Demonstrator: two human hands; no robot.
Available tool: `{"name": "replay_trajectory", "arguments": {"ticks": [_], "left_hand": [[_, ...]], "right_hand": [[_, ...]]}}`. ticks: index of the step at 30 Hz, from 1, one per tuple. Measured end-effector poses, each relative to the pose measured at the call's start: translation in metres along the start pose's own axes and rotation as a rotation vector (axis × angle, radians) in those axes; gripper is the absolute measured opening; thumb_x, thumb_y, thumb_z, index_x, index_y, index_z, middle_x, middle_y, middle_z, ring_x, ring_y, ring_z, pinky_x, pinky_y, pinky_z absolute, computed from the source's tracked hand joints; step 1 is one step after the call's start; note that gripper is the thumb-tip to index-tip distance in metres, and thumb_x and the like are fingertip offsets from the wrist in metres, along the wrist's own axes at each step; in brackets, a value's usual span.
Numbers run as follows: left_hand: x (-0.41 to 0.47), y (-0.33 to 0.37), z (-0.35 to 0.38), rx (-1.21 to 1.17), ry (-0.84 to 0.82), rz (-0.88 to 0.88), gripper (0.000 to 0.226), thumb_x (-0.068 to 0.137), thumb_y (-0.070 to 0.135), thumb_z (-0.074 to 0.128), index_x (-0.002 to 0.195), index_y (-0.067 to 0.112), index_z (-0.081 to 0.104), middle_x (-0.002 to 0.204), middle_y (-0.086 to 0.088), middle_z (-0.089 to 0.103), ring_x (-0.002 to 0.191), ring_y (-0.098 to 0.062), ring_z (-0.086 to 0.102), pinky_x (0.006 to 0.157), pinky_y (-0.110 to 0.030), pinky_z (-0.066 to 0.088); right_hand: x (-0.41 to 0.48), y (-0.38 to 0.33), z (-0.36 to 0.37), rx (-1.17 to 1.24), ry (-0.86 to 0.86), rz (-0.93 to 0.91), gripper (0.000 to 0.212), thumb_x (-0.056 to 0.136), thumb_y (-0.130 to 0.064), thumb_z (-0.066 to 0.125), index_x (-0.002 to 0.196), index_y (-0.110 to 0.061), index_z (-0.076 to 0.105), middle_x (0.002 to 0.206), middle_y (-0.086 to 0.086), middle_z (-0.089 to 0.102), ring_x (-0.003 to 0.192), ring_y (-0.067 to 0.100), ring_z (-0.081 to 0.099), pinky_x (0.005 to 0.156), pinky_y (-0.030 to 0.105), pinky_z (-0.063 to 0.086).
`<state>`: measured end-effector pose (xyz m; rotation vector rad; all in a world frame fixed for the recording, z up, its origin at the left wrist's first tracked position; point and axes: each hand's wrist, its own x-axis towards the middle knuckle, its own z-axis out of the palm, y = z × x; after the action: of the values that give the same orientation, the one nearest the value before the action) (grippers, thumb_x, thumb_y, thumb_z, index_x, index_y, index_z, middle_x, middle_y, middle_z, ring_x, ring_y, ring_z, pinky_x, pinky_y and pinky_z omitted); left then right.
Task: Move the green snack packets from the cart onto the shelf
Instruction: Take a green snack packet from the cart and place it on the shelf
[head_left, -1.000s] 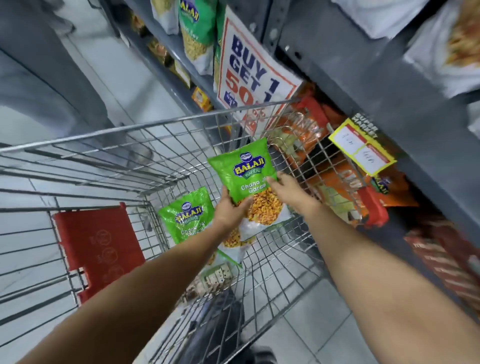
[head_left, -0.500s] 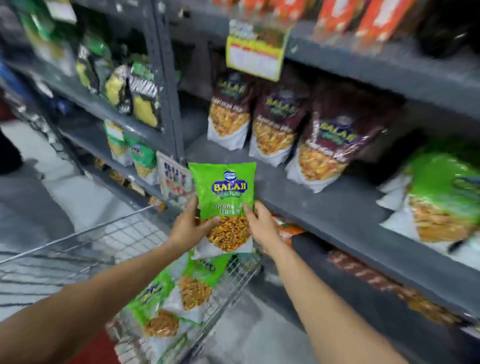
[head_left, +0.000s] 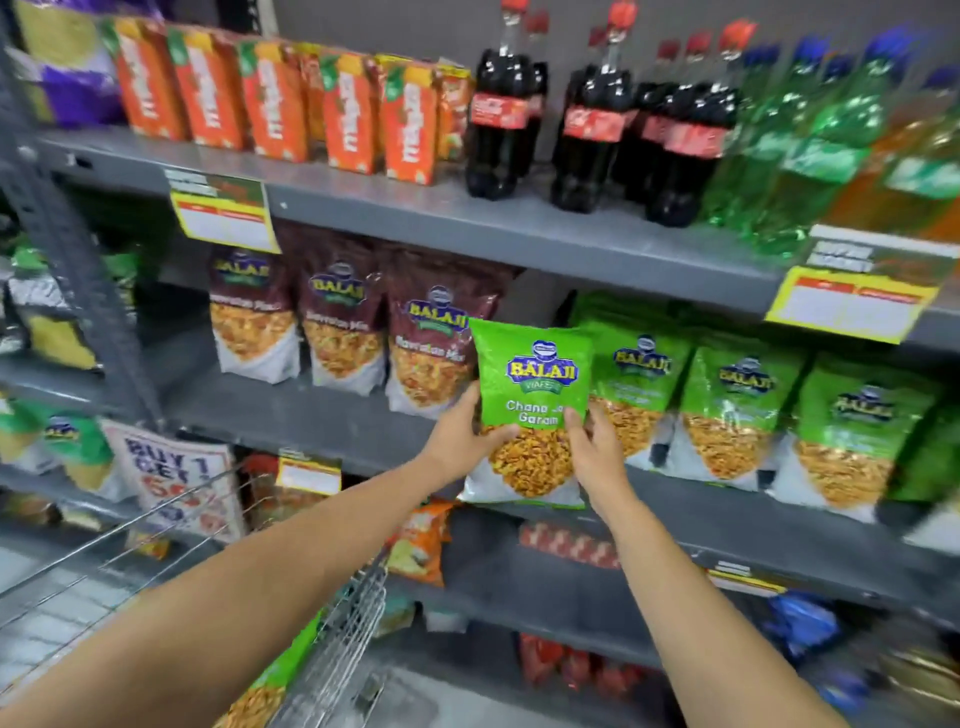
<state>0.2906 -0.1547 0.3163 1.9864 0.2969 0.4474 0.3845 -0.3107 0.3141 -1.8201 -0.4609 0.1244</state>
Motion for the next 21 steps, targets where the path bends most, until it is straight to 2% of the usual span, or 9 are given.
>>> {"name": "replay_trajectory", "arguments": {"ticks": [3,7,9,11,13,16,17,19,21], "left_hand": [[0.024,0.008,0.035,0.021,-0.028,-0.016,0.066,0.078,0.018,0.075,0.135,0.010,0.042,0.122,-0.009,0.064,0.109,-0.019,0.061,0.095,-0.036,0.050],[0.046,0.012,0.067,0.058,-0.090,-0.041,0.064,0.082,0.021,0.071,0.137,0.019,0.040,0.122,-0.007,0.066,0.111,-0.022,0.061,0.091,-0.031,0.047],[0.056,0.011,0.077,0.073,-0.092,-0.058,0.059,0.083,0.022,0.069,0.135,0.022,0.042,0.121,-0.005,0.067,0.110,-0.021,0.061,0.090,-0.028,0.046],[0.060,0.010,0.084,0.083,-0.083,-0.076,0.052,0.084,0.024,0.068,0.131,0.024,0.045,0.118,-0.004,0.069,0.109,-0.022,0.063,0.087,-0.025,0.045],[0.062,0.008,0.087,0.093,-0.082,-0.085,0.048,0.086,0.027,0.065,0.129,0.024,0.044,0.116,-0.003,0.069,0.107,-0.023,0.063,0.082,-0.022,0.044],[0.058,0.011,0.086,0.147,-0.097,-0.067,0.051,0.088,0.028,0.062,0.133,0.021,0.039,0.117,-0.006,0.068,0.104,-0.025,0.063,0.075,-0.021,0.040],[0.055,0.011,0.082,0.189,-0.102,-0.046,0.055,0.088,0.028,0.062,0.136,0.019,0.035,0.117,-0.010,0.066,0.104,-0.029,0.062,0.075,-0.024,0.041],[0.048,0.010,0.071,0.341,-0.093,0.028,0.065,0.088,0.033,0.060,0.143,0.021,0.027,0.121,-0.016,0.059,0.108,-0.035,0.056,0.082,-0.036,0.046],[0.034,0.005,0.050,0.578,-0.003,0.094,0.070,0.089,0.041,0.054,0.148,0.026,0.020,0.126,-0.016,0.052,0.112,-0.037,0.050,0.091,-0.045,0.045]], "right_hand": [[0.016,0.015,-0.029,-0.030,0.057,0.087,0.058,0.097,-0.034,0.043,0.146,-0.008,0.027,0.151,0.009,0.035,0.138,0.021,0.035,0.114,0.036,0.029],[0.028,0.037,-0.049,-0.031,0.075,0.144,0.062,0.097,-0.040,0.041,0.148,-0.011,0.022,0.157,0.006,0.025,0.144,0.022,0.026,0.118,0.042,0.024],[0.034,0.048,-0.055,-0.010,0.081,0.171,0.062,0.097,-0.040,0.040,0.149,-0.011,0.020,0.158,0.006,0.021,0.145,0.021,0.023,0.119,0.040,0.020],[0.038,0.057,-0.058,-0.028,0.091,0.165,0.060,0.098,-0.036,0.040,0.148,-0.009,0.022,0.157,0.006,0.022,0.145,0.020,0.022,0.118,0.034,0.018],[0.040,0.065,-0.060,-0.057,0.078,0.156,0.059,0.098,-0.036,0.040,0.147,-0.007,0.025,0.154,0.008,0.030,0.142,0.022,0.029,0.114,0.032,0.022],[0.043,0.070,-0.059,-0.152,0.060,0.133,0.076,0.089,-0.062,0.037,0.140,-0.006,0.033,0.130,0.012,0.050,0.124,0.026,0.047,0.103,0.038,0.035],[0.043,0.069,-0.057,-0.215,0.102,0.116,0.074,0.090,-0.061,0.037,0.139,-0.005,0.034,0.132,0.014,0.051,0.122,0.029,0.049,0.103,0.041,0.038],[0.044,0.065,-0.054,-0.348,0.276,-0.008,0.060,0.092,-0.046,0.042,0.134,-0.003,0.040,0.131,0.020,0.051,0.121,0.037,0.049,0.101,0.046,0.040],[0.034,0.051,-0.043,-0.491,0.433,-0.162,0.054,0.089,-0.040,0.045,0.129,-0.003,0.045,0.129,0.020,0.052,0.121,0.038,0.047,0.099,0.046,0.037]]}}
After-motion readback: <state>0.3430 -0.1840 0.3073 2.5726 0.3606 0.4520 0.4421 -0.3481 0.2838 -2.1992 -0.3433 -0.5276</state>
